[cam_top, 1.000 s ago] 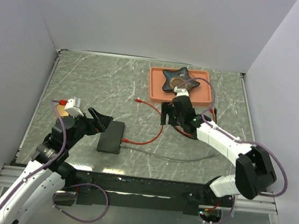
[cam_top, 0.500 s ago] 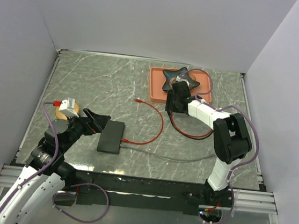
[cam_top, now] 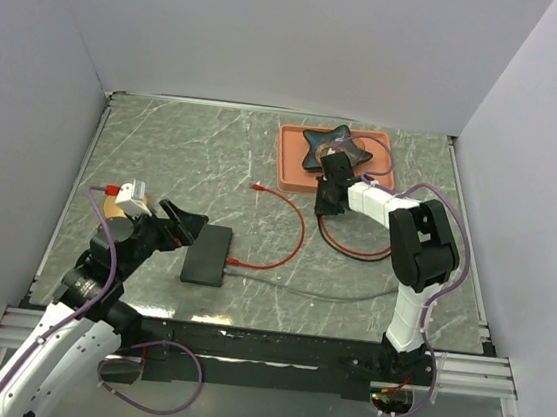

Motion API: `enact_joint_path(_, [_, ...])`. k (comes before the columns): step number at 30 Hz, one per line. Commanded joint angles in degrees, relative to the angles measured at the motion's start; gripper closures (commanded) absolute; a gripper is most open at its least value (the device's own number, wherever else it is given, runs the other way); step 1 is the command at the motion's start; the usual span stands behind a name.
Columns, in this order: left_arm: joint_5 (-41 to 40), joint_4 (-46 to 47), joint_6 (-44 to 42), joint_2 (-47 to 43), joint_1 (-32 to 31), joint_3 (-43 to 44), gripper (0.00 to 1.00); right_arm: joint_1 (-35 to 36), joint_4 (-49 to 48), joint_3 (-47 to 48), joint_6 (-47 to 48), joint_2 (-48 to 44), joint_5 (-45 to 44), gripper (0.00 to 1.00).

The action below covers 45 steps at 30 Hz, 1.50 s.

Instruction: Insert the plug into the switch port

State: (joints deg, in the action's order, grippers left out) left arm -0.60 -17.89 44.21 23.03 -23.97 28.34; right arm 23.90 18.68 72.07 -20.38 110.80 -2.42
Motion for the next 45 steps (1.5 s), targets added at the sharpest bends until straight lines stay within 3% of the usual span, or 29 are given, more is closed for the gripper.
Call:
enact_joint_path(1, [0.78, 2.33, -0.52, 0.79, 0.15, 0.40, 0.04, 0.36, 1.97, 1.48, -1.15, 3.19, 1.63, 0.95])
enact_joint_path(2, [0.78, 2.59, -0.44, 0.88, 0.15, 0.32, 0.04, 0.36, 3.20, 1.93, -1.24, 3.54, 1.19, 1.00])
enact_joint_path(14, [1.21, 5.06, 0.17, 2.28, 0.15, -0.91, 0.04, 4.84, 3.56, -1.49, 3.24, -12.34, -3.38, 1.00])
enact_joint_path(24, [2.71, 6.38, 0.44, 3.17, 0.15, -1.44, 0.04, 12.12, 1.80, -8.09, 11.59, -24.23, 4.09, 1.00])
enact_joint_path(26, [1.57, 5.76, 0.00, 3.17, 0.15, -1.36, 0.04, 13.54, 3.81, -8.18, 12.03, -23.88, 4.35, 0.91])
enact_joint_path(27, [1.13, 5.59, 0.00, 3.08, 0.15, -1.44, 0.04, 14.50, 4.00, -8.70, 12.03, -23.97, 4.52, 0.71])
enact_joint_path(29, [0.86, 5.93, -0.26, 3.08, 0.15, -1.44, 0.04, 14.95, 3.65, -9.93, 12.38, -25.45, 4.26, 0.50])
enact_joint_path(30, [1.13, 5.94, -0.26, 3.08, 0.15, -1.36, 0.04, 15.12, 2.60, -11.41, 12.47, -26.24, 3.91, 0.29])
enact_joint_path(33, [1.92, 6.11, -0.26, 3.43, 0.15, -1.62, 0.04, 14.95, 1.10, -12.48, 12.73, -28.54, 3.82, 0.08])
enact_joint_path(38, [1.21, 6.29, -0.44, 4.13, 0.15, -1.36, 0.04, 15.03, 2.77, -8.97, 12.82, -24.16, 2.59, 0.06])
enact_joint_path(41, [2.36, 6.38, -0.17, 4.22, 0.15, -1.62, 0.04, 15.12, 2.33, -7.30, 11.95, -20.29, 1.27, 0.12])
enact_joint_path(43, [1.22, 5.67, -0.35, 3.96, 0.15, -1.62, 0.04, 15.03, 2.68, -5.46, 11.60, -17.31, 1.54, 0.22])
enact_joint_path(45, [0.69, 5.76, -0.44, 3.78, 0.15, -1.71, 0.04, 16.00, 3.38, -3.62, 11.85, -15.89, 2.15, 0.24])
